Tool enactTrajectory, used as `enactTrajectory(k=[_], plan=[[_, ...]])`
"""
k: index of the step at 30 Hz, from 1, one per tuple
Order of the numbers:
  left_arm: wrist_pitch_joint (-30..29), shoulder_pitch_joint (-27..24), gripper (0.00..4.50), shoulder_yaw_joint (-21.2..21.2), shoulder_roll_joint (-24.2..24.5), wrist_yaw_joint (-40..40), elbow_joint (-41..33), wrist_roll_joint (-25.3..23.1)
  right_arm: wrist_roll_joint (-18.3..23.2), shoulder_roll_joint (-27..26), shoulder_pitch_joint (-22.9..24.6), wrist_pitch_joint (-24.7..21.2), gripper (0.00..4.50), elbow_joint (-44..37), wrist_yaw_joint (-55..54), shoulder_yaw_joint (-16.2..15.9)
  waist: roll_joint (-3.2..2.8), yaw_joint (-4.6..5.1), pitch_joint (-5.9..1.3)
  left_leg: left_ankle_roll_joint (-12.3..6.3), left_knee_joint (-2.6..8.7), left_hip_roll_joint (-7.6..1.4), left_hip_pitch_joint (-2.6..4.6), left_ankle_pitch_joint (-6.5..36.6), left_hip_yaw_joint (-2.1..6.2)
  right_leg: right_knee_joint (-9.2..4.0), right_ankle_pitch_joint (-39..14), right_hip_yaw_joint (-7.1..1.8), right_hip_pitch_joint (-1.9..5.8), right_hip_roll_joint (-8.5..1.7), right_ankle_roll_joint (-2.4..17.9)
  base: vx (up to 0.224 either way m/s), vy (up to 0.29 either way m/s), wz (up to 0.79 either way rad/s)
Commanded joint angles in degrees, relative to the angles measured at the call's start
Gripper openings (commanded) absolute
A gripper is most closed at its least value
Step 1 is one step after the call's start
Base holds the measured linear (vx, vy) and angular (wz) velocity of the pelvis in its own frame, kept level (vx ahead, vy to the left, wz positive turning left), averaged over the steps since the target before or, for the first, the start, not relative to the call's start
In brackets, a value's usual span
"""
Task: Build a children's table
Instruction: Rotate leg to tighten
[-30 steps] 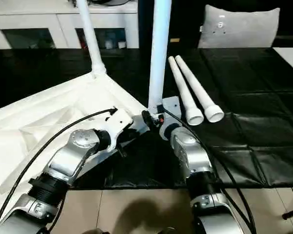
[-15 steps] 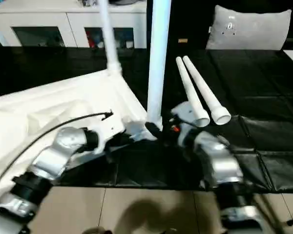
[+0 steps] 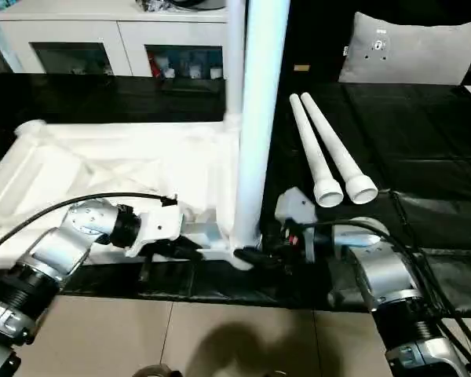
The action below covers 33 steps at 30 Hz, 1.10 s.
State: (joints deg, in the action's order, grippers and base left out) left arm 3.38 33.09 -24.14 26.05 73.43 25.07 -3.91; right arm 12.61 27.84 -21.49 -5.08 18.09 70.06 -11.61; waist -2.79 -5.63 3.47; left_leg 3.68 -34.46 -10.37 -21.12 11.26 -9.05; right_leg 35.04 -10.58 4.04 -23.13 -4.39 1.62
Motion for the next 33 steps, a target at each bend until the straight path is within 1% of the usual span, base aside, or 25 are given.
enactTrajectory(k=[1, 4, 7, 9, 11, 12, 13, 14, 16, 17, 18, 19, 20, 21, 22, 23, 24, 25, 26, 27, 28, 29, 30, 32, 33], plan=[[1.8, 1.1, 0.0, -1.5, 0.0, 1.9, -0.1, -0.5, -0.1, 0.5, -0.3, -1.0, 3.77, -1.0, 1.3, -0.6, 0.43, -0.01, -4.26, -5.21, 3.75, -2.56, 0.12, 7.1, 0.27, -3.67, -7.6, -2.56, 3.52, -3.82, 13.3, 0.0, 0.0, 0.0], [2.3, 1.6, 0.0, -1.4, -0.1, 2.3, 0.5, -0.5, 0.5, 0.4, -0.6, -1.6, 3.6, -0.8, 2.0, -0.8, 0.43, -0.08, -4.24, -5.25, 3.73, -2.56, 0.07, 6.9, 0.25, -3.64, -7.1, -2.53, 3.53, -3.86, 13.5, 0.0, 0.0, 0.0], [2.8, 1.9, 0.0, -1.4, -0.2, 2.5, 1.2, -0.2, 1.0, 0.5, -0.8, -2.2, 3.24, -0.8, 2.7, -0.9, 0.5, -0.13, -4.21, -5.15, 3.7, -2.46, 0.06, 7.1, 0.2, -3.74, -7.8, -2.52, 3.54, -3.81, 13.3, 0.0, 0.0, 0.0], [3.2, 1.9, 0.0, -1.3, -0.2, 2.9, 1.7, 0.0, 1.4, 0.6, -0.9, -3.4, 3.2, -0.5, 3.7, -1.0, 0.56, -0.2, -4.26, -5.05, 3.72, -2.54, 0.07, 7.0, 0.23, -3.76, -8.1, -2.55, 3.56, -3.87, 13.1, 0.0, 0.0, 0.0], [3.0, 1.5, 0.0, -0.9, -0.3, 3.0, 1.8, 0.7, 1.9, 0.3, -0.6, -4.1, 2.96, -0.7, 3.9, -1.0, 0.56, -0.22, -4.29, -5.01, 3.68, -2.53, 0.07, 6.7, 0.22, -3.65, -7.9, -2.53, 3.54, -3.85, 13.2, 0.0, 0.0, 0.0], [3.0, 1.5, 0.0, -0.9, -0.3, 3.0, 1.8, 0.7, 1.9, 0.3, -0.6, -4.1, 2.96, -0.7, 3.9, -1.0, 0.55, -0.25, -4.31, -5.08, 3.67, -2.53, 0.07, 6.5, 0.21, -3.64, -7.6, -2.53, 3.52, -3.84, 13.3, 0.0, 0.0, 0.0], [2.9, 1.4, 0.0, -0.7, -0.3, 3.1, 1.8, 1.0, 2.0, 0.1, -0.4, -4.3, 2.85, -0.8, 3.9, -0.9, 0.57, -0.25, -4.32, -5.06, 3.67, -2.54, 0.07, 6.5, 0.22, -3.61, -7.5, -2.53, 3.53, -3.84, 13.3, 0.0, 0.0, 0.0], [1.0, 0.8, 0.0, 0.3, -1.1, 2.5, 0.8, 2.3, 3.4, -1.1, 0.0, -6.6, 2.81, -1.6, 2.8, -0.1, 0.96, -0.19, -4.33, -5.17, 3.67, -2.53, 0.08, 6.3, 0.14, -3.62, -7.2, -2.54, 3.57, -3.83, 13.4, 0.0, 0.0, 0.0], [0.2, 0.6, 0.0, 0.6, -1.4, 2.1, 0.5, 2.8, 4.0, -1.7, 0.1, -7.5, 2.75, -1.8, 2.2, 0.3, 0.82, -0.23, -4.27, -5.26, 3.71, -2.57, 0.04, 5.9, 0.13, -3.51, -7.5, -2.49, 3.53, -3.82, 13.5, 0.0, 0.0, 0.0], [-1.1, 0.5, 0.0, 0.9, -1.8, 0.8, 0.3, 2.6, 4.4, -2.7, 0.1, -9.2, 2.75, -2.1, 0.6, 0.7, 1.21, -0.08, -4.2, -5.14, 3.75, -2.54, 0.03, 6.5, 0.04, -3.68, -8.5, -2.52, 3.47, -3.79, 13.3, 0.0, 0.0, 0.0], [-2.2, 0.5, 0.0, 1.3, -2.3, -0.7, 0.2, 2.4, 4.2, -3.6, 0.0, -10.3, 2.74, -2.3, -1.2, 0.9, 1.26, -0.19, -4.09, -4.86, 3.84, -2.54, 0.09, 7.1, 0.11, -3.85, -10.5, -2.51, 3.44, -3.9, 12.7, 0.0, 0.0, 0.0], [-2.5, 0.5, 0.0, 1.4, -2.4, -1.1, 0.1, 2.3, 4.0, -3.8, 0.0, -10.4, 2.72, -2.3, -1.7, 0.9, 1.14, -0.17, -4.01, -4.55, 3.91, -2.56, 0.11, 7.5, 0.13, -3.9, -11.5, -2.56, 3.39, -3.93, 12.4, 0.0, 0.0, 0.0], [-5.4, 0.4, 0.0, 2.3, -3.5, -4.4, -0.5, 2.1, 2.5, -6.0, -0.1, -11.6, 2.71, -2.3, -6.3, 0.7, 1.22, 0.06, -3.87, -3.77, 4.02, -2.52, 0.18, 8.1, 0.08, -4.1, -14.0, -2.62, 3.2, -3.97, 11.5, 0.0, 0.0, 0.0], [-8.0, 0.2, 0.0, 3.0, -4.5, -6.9, -1.2, 2.1, 0.8, -7.9, -0.4, -11.9, 2.71, -1.9, -10.5, 0.6, 1.09, 0.21, -3.65, -2.97, 4.09, -2.33, 0.24, 9.0, 0.11, -4.55, -17.2, -2.6, 3.02, -4.01, 10.5, 0.0, 0.0, 0.0], [-9.5, 0.1, 0.0, 3.5, -5.1, -8.5, -1.7, 2.0, 0.0, -9.2, -0.6, -12.5, 2.7, -1.5, -13.2, 0.6, 1.0, 0.42, -3.63, -2.35, 4.19, -2.35, 0.24, 9.2, 0.15, -4.49, -18.1, -2.62, 3.03, -4.0, 10.2, 0.0, 0.0, 0.0], [-13.0, -0.1, 0.0, 4.6, -6.8, -12.5, -2.7, 1.8, -1.1, -12.3, -1.3, -13.8, 2.7, -0.3, -18.9, 1.2, 1.18, 1.05, -3.49, -1.32, 4.48, -2.14, -0.03, 9.7, 0.36, -4.83, -21.3, -2.45, 3.19, -3.91, 8.7, 0.0, 0.0, 0.0], [-15.4, -0.2, 0.0, 5.5, -8.4, -15.6, -3.3, 1.7, -1.3, -14.9, -2.2, -14.6, 2.7, 1.1, -23.4, 2.4, 0.88, 1.23, -3.49, -0.97, 4.51, -2.14, 0.11, 10.0, 0.37, -4.9, -21.7, -2.51, 3.09, -3.92, 8.5, 0.0, 0.0, 0.0], [-15.4, -0.2, 0.0, 5.5, -8.4, -15.6, -3.3, 1.7, -1.3, -14.9, -2.2, -14.6, 2.7, 1.1, -23.4, 2.4, 0.91, 1.62, -3.44, -0.71, 4.56, -2.23, 0.19, 10.6, 0.35, -4.95, -21.8, -2.58, 2.91, -3.92, 8.7, 0.0, 0.0, 0.0], [-16.7, -0.3, 0.0, 6.0, -9.2, -17.2, -3.7, 1.6, -1.3, -16.4, -2.7, -15.0, 2.7, 1.9, -25.8, 3.2, 1.02, 2.13, -3.49, -0.55, 4.49, -2.02, 0.19, 11.1, 0.39, -5.13, -22.4, -2.51, 3.02, -3.89, 8.5, 0.0, 0.0, 0.0], [-19.0, -0.5, 0.0, 6.9, -10.8, -20.0, -4.4, 1.5, -2.4, -18.3, -3.7, -14.8, 2.7, 3.3, -29.7, 3.7, 0.86, 2.49, -3.58, -0.74, 4.52, -2.08, -0.06, 10.7, 0.47, -5.01, -21.3, -2.53, 3.18, -3.93, 8.6, 0.0, 0.0, 0.0], [-19.3, -0.5, 0.0, 6.9, -11.0, -20.3, -4.5, 1.4, -2.5, -18.6, -3.8, -14.8, 2.7, 3.4, -30.2, 3.8, 0.7, 2.68, -3.61, -0.83, 4.46, -2.02, -0.12, 10.4, 0.42, -4.94, -20.2, -2.52, 3.11, -3.81, 8.9, 0.0, 0.0, 0.0], [-20.9, -0.7, 0.0, 7.5, -12.5, -23.1, -5.1, 1.1, -3.4, -20.2, -4.8, -14.9, 2.7, 4.7, -33.4, 4.1, 0.77, 2.85, -3.77, -1.11, 4.29, -2.0, 0.08, 9.8, 0.28, -4.88, -17.8, -2.6, 3.02, -3.72, 9.5, 0.0, 0.0, 0.0], [-22.3, -0.6, 0.0, 8.2, -14.1, -26.2, -5.4, 0.7, -4.3, -22.0, -5.9, -15.0, 2.7, 6.3, -37.3, 4.7, 0.85, 3.04, -3.9, -1.52, 4.16, -1.92, -0.06, 8.6, 0.2, -4.75, -15.6, -2.6, 3.16, -3.7, 10.3, 0.0, 0.0, 0.0], [-24.4, -0.4, 0.0, 9.1, -16.7, -31.2, -6.0, -0.5, -6.9, -24.4, -7.6, -13.8, 2.7, 9.4, -43.2, 5.2, 0.81, 3.19, -3.92, -2.02, 4.05, -1.79, -0.08, 7.5, 0.09, -4.74, -14.4, -2.57, 3.1, -3.62, 10.7, 0.0, 0.0, 0.0], [-25.1, -0.3, 0.0, 9.4, -17.7, -32.8, -6.4, -1.0, -7.7, -25.1, -8.3, -11.8, 2.7, 11.0, -44.5, 5.4, 1.15, 3.14, -4.01, -2.28, 4.02, -1.84, -0.12, 6.7, 0.1, -4.64, -13.7, -2.53, 3.21, -3.65, 10.9, 0.0, 0.0, 0.0]])
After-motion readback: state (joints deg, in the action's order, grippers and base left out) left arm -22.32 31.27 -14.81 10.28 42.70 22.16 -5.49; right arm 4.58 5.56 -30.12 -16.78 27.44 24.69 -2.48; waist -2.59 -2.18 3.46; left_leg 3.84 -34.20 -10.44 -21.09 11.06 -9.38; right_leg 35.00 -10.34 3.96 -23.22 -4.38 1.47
